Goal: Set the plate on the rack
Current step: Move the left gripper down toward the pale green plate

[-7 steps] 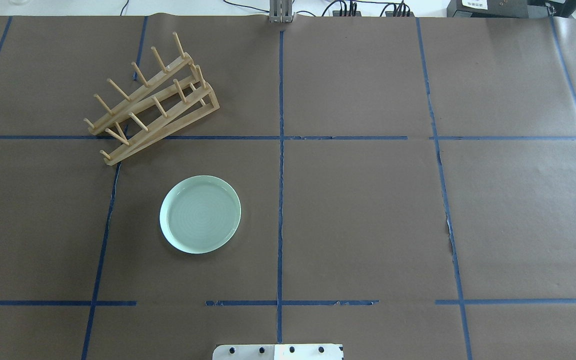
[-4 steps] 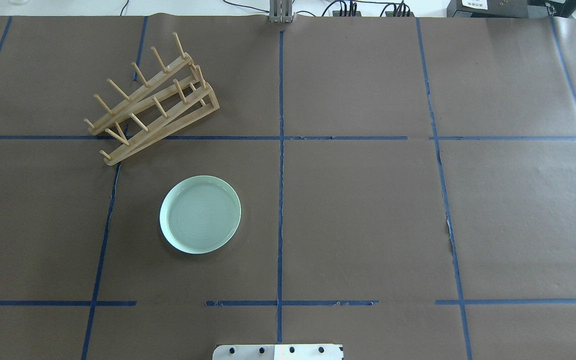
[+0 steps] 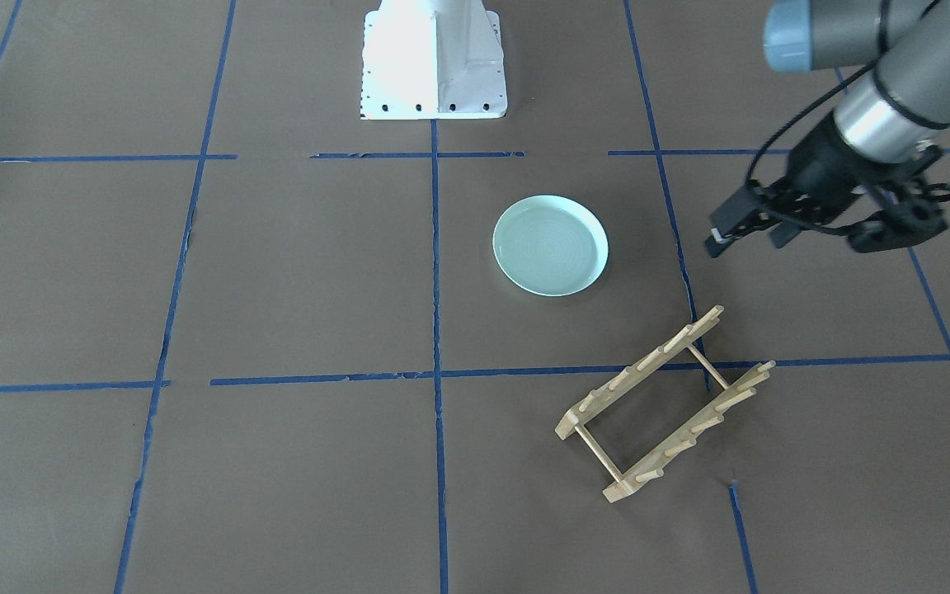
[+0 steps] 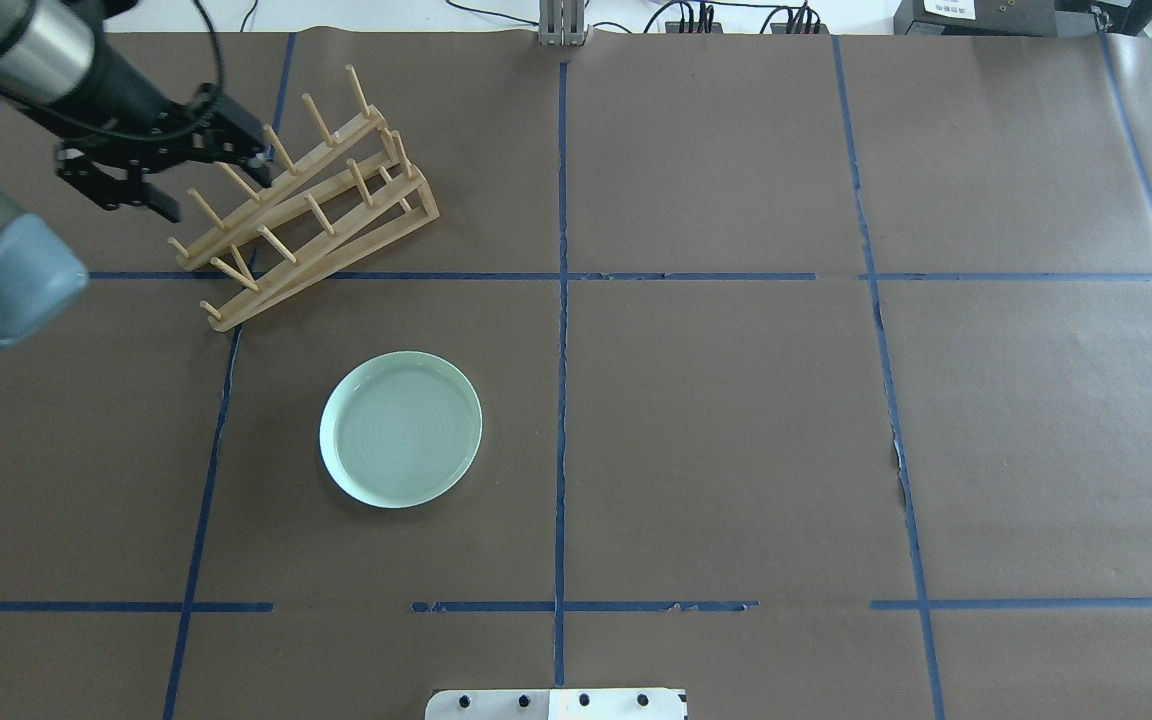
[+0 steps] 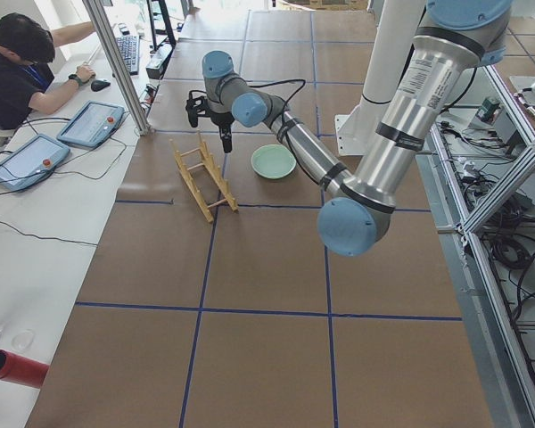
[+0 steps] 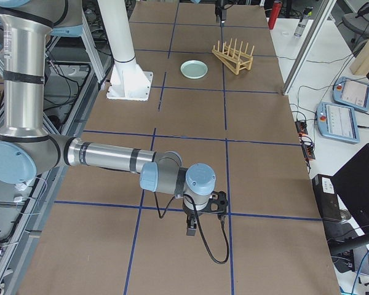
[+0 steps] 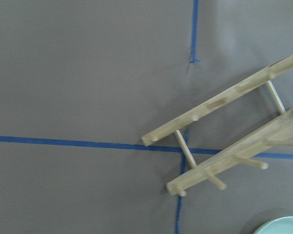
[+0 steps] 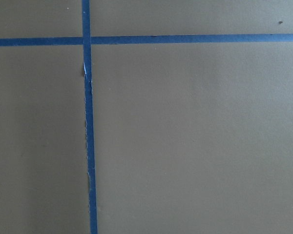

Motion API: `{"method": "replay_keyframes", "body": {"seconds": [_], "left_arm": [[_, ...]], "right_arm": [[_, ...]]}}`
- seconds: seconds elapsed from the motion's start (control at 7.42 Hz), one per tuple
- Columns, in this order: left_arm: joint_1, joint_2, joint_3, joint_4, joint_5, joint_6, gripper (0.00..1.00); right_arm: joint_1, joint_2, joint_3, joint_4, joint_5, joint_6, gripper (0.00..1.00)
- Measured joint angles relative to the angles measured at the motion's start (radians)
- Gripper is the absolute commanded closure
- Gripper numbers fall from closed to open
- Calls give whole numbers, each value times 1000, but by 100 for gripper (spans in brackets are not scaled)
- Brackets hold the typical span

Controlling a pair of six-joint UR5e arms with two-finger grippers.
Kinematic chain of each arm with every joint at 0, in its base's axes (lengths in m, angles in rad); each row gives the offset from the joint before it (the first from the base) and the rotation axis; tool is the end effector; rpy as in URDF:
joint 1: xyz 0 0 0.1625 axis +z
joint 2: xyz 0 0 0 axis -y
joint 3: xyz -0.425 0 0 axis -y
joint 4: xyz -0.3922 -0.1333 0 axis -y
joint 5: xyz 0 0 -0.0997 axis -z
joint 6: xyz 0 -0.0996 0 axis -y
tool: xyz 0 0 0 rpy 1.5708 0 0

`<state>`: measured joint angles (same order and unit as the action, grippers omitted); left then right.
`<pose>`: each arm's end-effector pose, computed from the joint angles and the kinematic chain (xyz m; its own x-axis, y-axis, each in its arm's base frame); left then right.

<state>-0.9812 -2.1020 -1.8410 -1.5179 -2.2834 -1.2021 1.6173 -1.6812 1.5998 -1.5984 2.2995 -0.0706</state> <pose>0.2839 -0.5470 0.2346 0.5175 -0.2832 -0.8075 0.2090 0.9569 -0.2016 0.0871 -0.4315 0.7015 0.7433 0.0367 0.6680 0.0062 0.9981 -0.0618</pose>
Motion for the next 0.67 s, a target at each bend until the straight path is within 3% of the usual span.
{"method": "replay_keyframes", "body": {"seconds": [0.4,0.67], "left_arm": [[197,-267,240,131,165,-170,0],[299,-361,404,145,224,-215,5]], "right_arm": [[0,0,0,0,0,0,0],[1,0,0,0,0,0,0]]}}
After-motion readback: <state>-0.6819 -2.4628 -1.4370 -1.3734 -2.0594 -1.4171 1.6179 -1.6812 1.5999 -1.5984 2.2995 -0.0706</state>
